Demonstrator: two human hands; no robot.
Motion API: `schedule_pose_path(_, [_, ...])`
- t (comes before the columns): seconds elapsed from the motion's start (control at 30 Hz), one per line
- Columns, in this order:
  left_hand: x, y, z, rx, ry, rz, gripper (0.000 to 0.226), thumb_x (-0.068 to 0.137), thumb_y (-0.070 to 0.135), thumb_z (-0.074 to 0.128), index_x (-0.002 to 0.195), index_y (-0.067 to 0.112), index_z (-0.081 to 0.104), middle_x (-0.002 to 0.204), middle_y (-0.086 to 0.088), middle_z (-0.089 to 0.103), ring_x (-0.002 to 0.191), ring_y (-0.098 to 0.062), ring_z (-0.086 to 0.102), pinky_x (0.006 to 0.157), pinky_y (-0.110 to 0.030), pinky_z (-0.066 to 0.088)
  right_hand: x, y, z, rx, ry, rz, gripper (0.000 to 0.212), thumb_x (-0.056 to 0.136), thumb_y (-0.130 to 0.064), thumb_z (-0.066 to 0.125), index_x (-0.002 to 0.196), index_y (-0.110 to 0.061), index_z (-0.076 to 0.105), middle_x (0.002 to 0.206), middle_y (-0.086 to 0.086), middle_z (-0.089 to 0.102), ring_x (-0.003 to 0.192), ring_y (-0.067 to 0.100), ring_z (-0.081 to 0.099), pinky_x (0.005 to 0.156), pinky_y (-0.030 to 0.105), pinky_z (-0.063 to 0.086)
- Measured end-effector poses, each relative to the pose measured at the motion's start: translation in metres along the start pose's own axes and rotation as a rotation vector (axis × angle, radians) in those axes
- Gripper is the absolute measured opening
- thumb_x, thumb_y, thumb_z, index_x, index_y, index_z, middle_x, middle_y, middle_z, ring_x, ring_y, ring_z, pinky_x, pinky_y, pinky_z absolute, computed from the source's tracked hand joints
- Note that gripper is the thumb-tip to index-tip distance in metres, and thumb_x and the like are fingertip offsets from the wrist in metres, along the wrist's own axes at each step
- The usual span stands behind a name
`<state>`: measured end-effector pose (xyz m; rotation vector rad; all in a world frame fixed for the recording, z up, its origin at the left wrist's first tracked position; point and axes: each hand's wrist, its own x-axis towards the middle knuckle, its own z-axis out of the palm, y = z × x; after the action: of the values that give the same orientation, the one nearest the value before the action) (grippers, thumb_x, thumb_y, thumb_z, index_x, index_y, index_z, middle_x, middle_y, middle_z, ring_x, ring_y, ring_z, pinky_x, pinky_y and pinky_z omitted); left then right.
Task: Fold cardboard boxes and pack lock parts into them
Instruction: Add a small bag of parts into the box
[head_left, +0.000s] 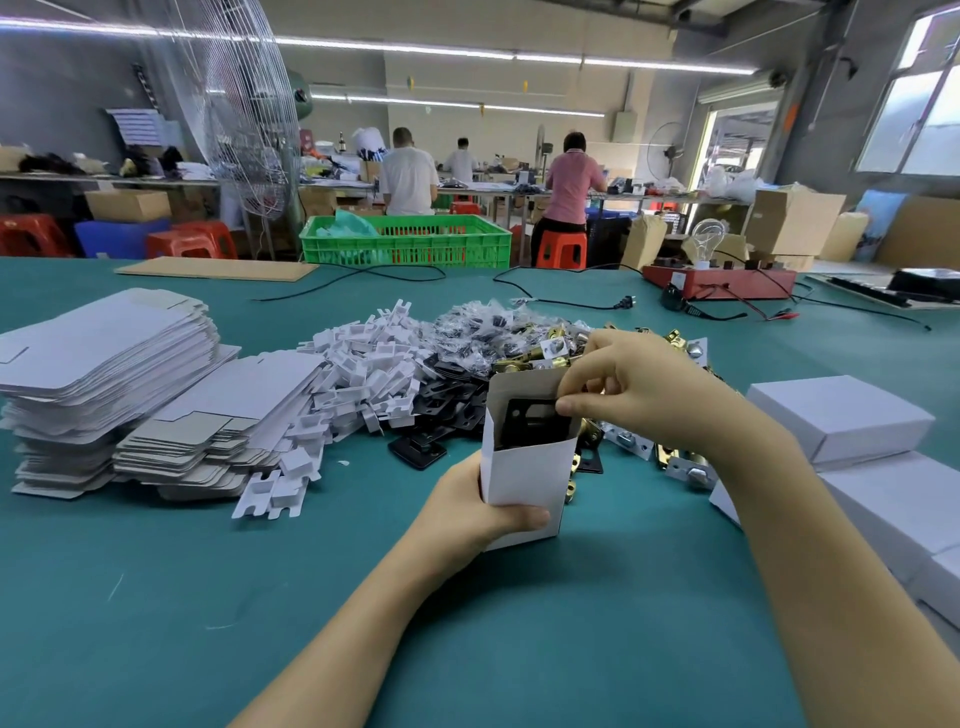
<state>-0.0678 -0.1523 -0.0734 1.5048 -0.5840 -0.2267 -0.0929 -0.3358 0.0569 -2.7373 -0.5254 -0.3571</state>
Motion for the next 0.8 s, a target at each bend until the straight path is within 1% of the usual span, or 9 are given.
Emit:
schedule_pose_path(0.1, [0.000,-0.001,-0.001,0.006,-0.001,-0.007,0.042,0.066,0.013,0.079,0.096,0.041,0.071,0.097,0.009,0.075,0.090,-0.005,0.070,0.071,-0.016,0.051,0.001,-0.005,-0.002,-0.065,0.003,-0.035,0.009,0.089,-0.028,0.066,0.088,-0.022,0.072,0.084,-0.005,0.050,0.074,0.001,0.045,0.060,0.009,0.030])
schedule_pose_path(0.23, [0.000,-0.002,-0.002,0.018,0.015,-0.018,0.041,0.062,0.020,0.081,0.096,0.039,0.071,0.098,0.007,0.075,0.091,-0.008,0.070,0.073,-0.019,0.052,0.000,-0.006,-0.004,-0.034,-0.049,-0.050,0.004,0.088,-0.027,0.066,0.085,-0.026,0.069,0.083,-0.008,0.049,0.074,0.001,0.047,0.063,0.008,0.035])
schedule_pose_path(0.43, [0.000,-0.002,-0.001,0.006,0.007,-0.031,0.044,0.063,0.011,0.080,0.103,0.026,0.069,0.093,0.011,0.074,0.086,-0.004,0.069,0.069,-0.015,0.050,-0.001,-0.002,-0.002,-0.022,-0.197,-0.012,0.005,0.087,-0.030,0.068,0.087,-0.029,0.073,0.088,-0.007,0.054,0.077,0.002,0.050,0.064,0.011,0.038])
schedule_pose_path(0.47, [0.000,-0.002,-0.002,0.008,0.006,-0.031,0.044,0.063,0.011,0.079,0.103,0.026,0.069,0.094,0.010,0.074,0.087,-0.004,0.068,0.070,-0.016,0.050,-0.001,-0.002,-0.002,-0.023,-0.217,-0.003,0.008,0.087,-0.033,0.067,0.088,-0.029,0.073,0.089,-0.005,0.056,0.078,0.004,0.051,0.065,0.012,0.039])
schedule_pose_path(0.57, [0.000,-0.002,-0.002,0.008,0.013,-0.033,0.042,0.064,0.012,0.079,0.101,0.030,0.070,0.096,0.009,0.073,0.089,-0.007,0.067,0.072,-0.019,0.051,-0.002,-0.001,-0.005,-0.012,-0.248,0.040,0.019,0.089,-0.042,0.061,0.096,-0.030,0.074,0.088,0.003,0.062,0.080,0.014,0.058,0.072,0.032,0.049])
schedule_pose_path(0.6, [0.000,-0.002,-0.002,0.011,0.015,-0.031,0.041,0.064,0.012,0.079,0.099,0.032,0.070,0.096,0.008,0.073,0.089,-0.008,0.067,0.073,-0.020,0.052,-0.003,0.000,-0.006,0.005,-0.239,0.042,0.019,0.089,-0.042,0.060,0.097,-0.031,0.073,0.087,0.002,0.062,0.079,0.014,0.058,0.073,0.035,0.050])
schedule_pose_path(0.7, [0.000,-0.003,-0.001,0.028,0.027,-0.033,0.039,0.064,0.013,0.079,0.098,0.031,0.070,0.096,0.006,0.073,0.090,-0.010,0.067,0.076,-0.023,0.054,-0.006,0.002,-0.009,0.073,-0.171,0.026,0.016,0.088,-0.040,0.061,0.092,-0.032,0.074,0.080,0.001,0.062,0.070,0.012,0.056,0.067,0.031,0.049])
schedule_pose_path(0.77, [-0.001,-0.003,-0.001,0.029,0.029,-0.033,0.038,0.065,0.012,0.078,0.098,0.030,0.071,0.097,0.004,0.074,0.090,-0.010,0.068,0.078,-0.024,0.055,-0.006,0.005,-0.010,0.168,-0.095,0.022,0.018,0.087,-0.040,0.062,0.086,-0.029,0.075,0.071,0.003,0.063,0.058,0.014,0.051,0.055,0.024,0.044])
schedule_pose_path(0.8, [-0.001,-0.003,-0.001,0.032,0.033,-0.033,0.038,0.065,0.012,0.078,0.098,0.030,0.071,0.098,0.003,0.074,0.092,-0.012,0.068,0.079,-0.025,0.055,-0.006,0.006,-0.011,0.247,-0.034,0.030,0.019,0.087,-0.040,0.062,0.084,-0.027,0.075,0.064,0.000,0.061,0.051,0.011,0.047,0.050,0.019,0.040])
